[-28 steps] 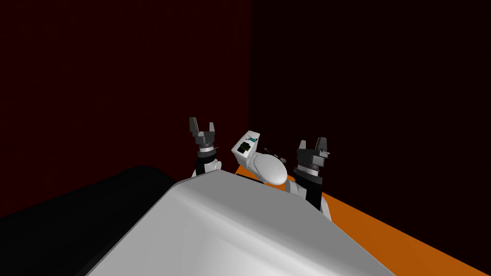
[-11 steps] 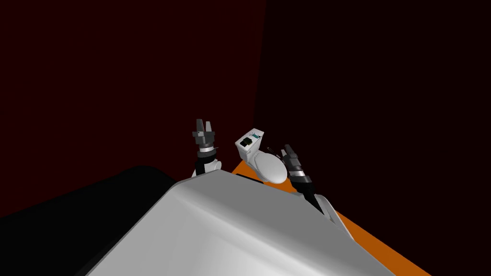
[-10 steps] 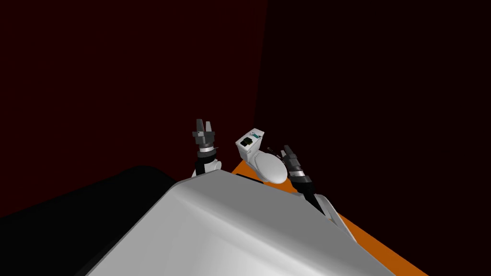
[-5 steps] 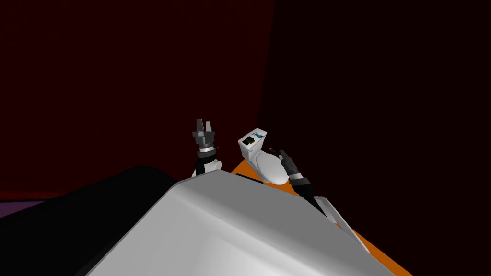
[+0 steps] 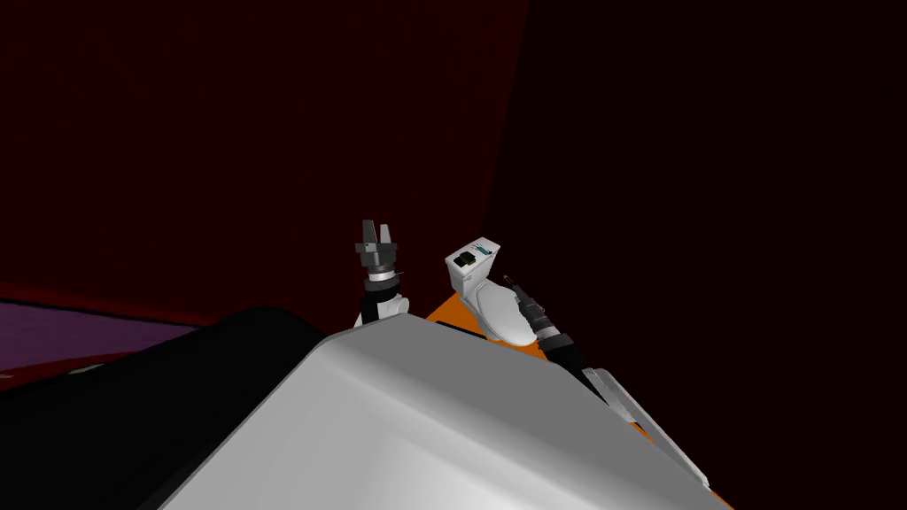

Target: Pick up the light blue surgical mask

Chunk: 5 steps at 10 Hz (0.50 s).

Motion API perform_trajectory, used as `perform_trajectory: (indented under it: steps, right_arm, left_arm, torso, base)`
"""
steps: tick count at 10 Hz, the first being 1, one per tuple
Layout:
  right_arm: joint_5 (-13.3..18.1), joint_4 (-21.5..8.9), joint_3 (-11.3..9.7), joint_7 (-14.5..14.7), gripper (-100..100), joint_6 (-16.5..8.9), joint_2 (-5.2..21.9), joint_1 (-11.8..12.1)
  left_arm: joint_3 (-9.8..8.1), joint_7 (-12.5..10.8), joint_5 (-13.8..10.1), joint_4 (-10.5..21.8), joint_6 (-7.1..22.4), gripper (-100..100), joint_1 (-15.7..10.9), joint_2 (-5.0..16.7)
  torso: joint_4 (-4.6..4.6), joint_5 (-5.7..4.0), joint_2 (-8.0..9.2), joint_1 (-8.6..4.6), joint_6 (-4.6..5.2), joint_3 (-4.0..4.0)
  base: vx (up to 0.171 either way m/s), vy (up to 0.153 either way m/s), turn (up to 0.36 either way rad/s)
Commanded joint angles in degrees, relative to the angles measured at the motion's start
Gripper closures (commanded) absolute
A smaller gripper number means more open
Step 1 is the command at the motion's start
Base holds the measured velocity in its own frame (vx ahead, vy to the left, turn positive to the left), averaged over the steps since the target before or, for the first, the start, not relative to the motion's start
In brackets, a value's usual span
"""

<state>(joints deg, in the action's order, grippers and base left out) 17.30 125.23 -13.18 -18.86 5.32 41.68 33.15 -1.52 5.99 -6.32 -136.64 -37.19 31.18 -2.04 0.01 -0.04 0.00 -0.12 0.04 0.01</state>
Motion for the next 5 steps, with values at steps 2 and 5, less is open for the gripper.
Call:
perform_trajectory:
  steps: [2, 5]
  right_arm:
    - [0.8, -0.2, -1.4, -1.0, -100, -2.1, 4.1, 1.0]
    - [1.5, -0.6, -2.7, -2.2, -100, -4.2, 8.5, 1.8]
  left_arm:
    - [0.01, 0.0, 0.0, 0.0, 0.0, 0, 0.0, 0.0]
    - [0.01, 0.0, 0.0, 0.0, 0.0, 0, 0.0, 0.0]
  torso:
    - [0.00, 0.01, 0.02, 0.02, -0.07, 0.01]
    - [-0.01, 0.01, -0.03, 0.05, -0.08, -0.02]
  base:
    - [-0.024, -0.015, 0.246]
    - [-0.015, -0.009, 0.162]
